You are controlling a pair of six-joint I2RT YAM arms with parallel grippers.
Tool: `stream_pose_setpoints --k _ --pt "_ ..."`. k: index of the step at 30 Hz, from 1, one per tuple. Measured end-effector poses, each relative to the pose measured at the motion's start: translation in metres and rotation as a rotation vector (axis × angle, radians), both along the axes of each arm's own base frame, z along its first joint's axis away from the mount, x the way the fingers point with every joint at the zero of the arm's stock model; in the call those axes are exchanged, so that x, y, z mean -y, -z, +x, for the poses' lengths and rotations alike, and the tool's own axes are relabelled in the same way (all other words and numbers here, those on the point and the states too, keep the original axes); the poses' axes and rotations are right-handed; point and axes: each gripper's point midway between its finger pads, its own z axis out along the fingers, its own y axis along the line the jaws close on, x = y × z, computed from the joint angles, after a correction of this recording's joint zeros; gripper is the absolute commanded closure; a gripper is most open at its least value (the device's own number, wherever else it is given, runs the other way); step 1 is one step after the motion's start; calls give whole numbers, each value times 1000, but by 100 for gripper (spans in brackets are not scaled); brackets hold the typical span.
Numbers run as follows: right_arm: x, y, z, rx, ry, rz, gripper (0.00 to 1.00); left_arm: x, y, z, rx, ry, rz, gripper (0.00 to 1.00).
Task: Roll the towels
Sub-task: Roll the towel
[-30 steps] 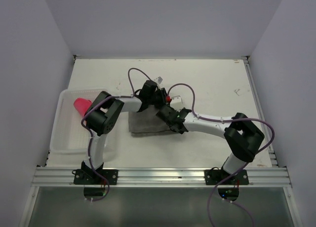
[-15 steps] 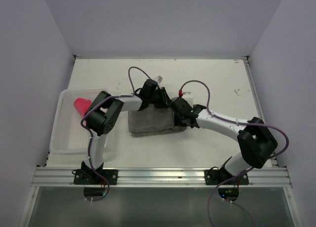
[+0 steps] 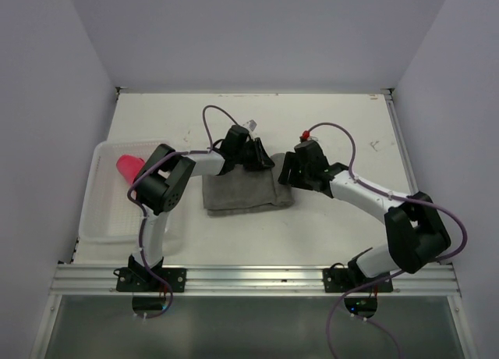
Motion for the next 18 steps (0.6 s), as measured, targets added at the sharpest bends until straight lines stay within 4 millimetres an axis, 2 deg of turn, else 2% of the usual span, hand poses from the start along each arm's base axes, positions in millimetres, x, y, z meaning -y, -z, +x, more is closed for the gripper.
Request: stream_pose_setpoints --k 5,10,14,15,17,18 --pt "-10 12 4 -22 -25 30 39 0 0 0 -2 1 3 67" --pt "-8 25 2 -44 -26 13 41 0 0 0 -2 2 6 67" --pt "-7 32 2 -48 -34 2 53 -1 0 0 0 3 8 67" --pt "-7 33 3 -47 -36 1 64 -1 0 0 -1 3 8 67" --pt "-7 34 5 -41 -43 -3 74 -1 0 0 -1 3 8 67" --pt "-7 34 5 -38 -46 -5 83 -1 0 0 -1 3 8 67"
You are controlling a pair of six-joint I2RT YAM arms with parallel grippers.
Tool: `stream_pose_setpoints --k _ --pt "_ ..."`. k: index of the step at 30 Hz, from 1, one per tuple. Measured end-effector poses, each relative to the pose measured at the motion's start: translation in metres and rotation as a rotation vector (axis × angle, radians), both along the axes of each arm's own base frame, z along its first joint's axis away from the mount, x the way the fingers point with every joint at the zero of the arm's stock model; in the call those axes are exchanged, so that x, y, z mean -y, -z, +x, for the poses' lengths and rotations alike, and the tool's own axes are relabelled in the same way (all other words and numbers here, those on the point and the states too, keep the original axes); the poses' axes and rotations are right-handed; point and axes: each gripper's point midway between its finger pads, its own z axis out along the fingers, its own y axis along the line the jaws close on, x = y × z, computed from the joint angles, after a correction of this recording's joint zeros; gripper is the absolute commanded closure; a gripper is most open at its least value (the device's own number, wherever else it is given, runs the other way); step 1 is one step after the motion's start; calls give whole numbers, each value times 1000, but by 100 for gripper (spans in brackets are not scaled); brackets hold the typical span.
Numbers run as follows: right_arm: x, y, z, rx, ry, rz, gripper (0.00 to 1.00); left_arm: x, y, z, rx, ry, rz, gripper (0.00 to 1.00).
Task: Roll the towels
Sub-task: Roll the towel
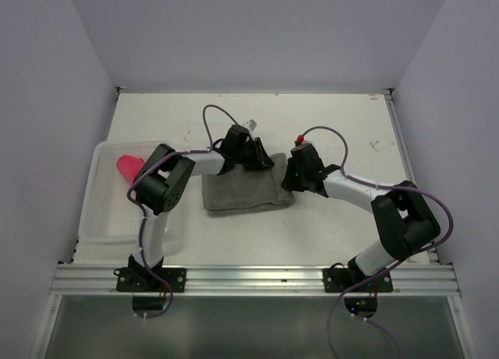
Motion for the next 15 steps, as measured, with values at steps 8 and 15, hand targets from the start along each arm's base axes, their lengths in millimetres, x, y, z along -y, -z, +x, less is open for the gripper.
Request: stream_pose_setpoints --k 8,15 --pt "-1 -4 0 52 -58 -103 100 -4 -4 0 -2 -9 15 66" --pt "-13 -18 -3 150 -135 -334 100 -23 -14 8 -1 -46 30 65"
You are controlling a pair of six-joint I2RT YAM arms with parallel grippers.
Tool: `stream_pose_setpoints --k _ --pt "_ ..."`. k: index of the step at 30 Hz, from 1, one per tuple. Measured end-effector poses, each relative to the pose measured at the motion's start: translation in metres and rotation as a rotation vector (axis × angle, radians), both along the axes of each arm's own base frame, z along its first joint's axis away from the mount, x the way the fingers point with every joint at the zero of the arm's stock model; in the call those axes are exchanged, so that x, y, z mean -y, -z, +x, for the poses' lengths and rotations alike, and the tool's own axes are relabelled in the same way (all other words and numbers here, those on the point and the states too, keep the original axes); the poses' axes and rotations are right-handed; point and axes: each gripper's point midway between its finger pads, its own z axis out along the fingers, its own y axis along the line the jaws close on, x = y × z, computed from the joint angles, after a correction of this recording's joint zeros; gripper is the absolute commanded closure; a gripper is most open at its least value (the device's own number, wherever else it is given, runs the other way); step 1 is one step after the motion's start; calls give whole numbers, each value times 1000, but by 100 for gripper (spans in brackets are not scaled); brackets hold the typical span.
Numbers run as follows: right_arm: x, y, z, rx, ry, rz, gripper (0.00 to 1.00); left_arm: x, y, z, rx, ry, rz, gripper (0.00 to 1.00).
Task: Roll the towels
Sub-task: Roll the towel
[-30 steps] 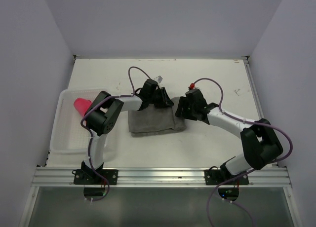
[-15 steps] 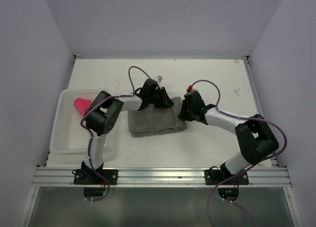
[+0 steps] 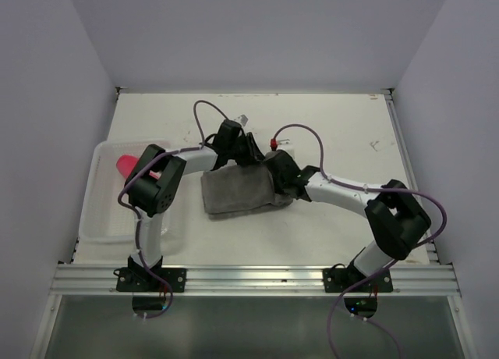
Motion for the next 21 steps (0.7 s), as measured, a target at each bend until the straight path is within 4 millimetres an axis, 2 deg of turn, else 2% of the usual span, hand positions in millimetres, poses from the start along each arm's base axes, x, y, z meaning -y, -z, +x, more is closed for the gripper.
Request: stream_pose_setpoints --k 3,8,15,21 --pt "0 2 -4 25 -6 -103 100 -11 -4 5 1 -22 -1 65" --pt "4 2 -9 68 -8 -261 100 -17 -19 5 18 -26 -29 65" --pt "-7 -7 -4 139 -8 -439 100 -9 -33 0 33 3 -107 65" --pt "-12 -5 -8 171 -19 -548 100 0 -41 -6 29 25 -195 64"
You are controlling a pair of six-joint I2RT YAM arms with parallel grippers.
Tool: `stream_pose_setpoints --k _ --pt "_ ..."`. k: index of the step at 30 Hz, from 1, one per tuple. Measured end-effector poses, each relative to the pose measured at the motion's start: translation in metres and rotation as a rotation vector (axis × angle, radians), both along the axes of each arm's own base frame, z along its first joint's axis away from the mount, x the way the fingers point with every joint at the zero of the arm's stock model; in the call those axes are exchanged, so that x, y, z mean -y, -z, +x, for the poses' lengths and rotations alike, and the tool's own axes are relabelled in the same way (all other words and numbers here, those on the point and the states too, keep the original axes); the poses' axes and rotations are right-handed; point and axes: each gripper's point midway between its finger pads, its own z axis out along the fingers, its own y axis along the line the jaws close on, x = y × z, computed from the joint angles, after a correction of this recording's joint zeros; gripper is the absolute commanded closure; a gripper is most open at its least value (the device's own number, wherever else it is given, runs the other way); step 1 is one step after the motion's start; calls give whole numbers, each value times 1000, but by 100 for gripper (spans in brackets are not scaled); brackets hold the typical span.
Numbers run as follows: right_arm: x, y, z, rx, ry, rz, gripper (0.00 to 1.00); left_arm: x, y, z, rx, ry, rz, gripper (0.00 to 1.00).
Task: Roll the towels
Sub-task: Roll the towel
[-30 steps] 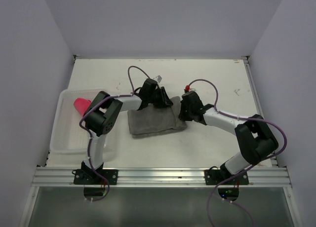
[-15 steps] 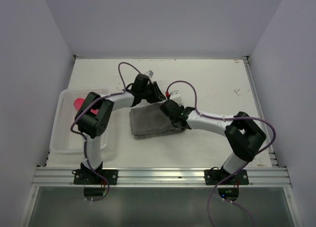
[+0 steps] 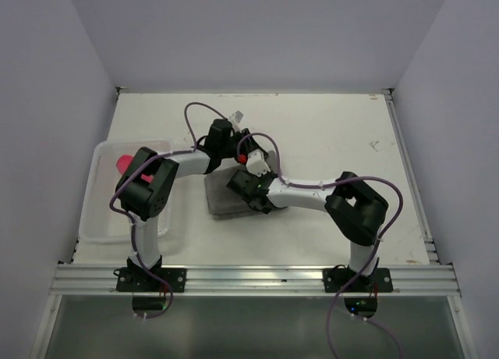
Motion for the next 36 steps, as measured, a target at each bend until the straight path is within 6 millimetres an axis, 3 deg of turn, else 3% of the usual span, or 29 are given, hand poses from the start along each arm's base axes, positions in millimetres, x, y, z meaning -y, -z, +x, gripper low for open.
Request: stream_pose_setpoints --k 15,36 --pt "-12 6 -2 31 -22 5 100 12 -18 -5 -6 17 -202 64" --pt "-15 13 0 41 -40 13 100 17 18 -6 -79 2 -240 64"
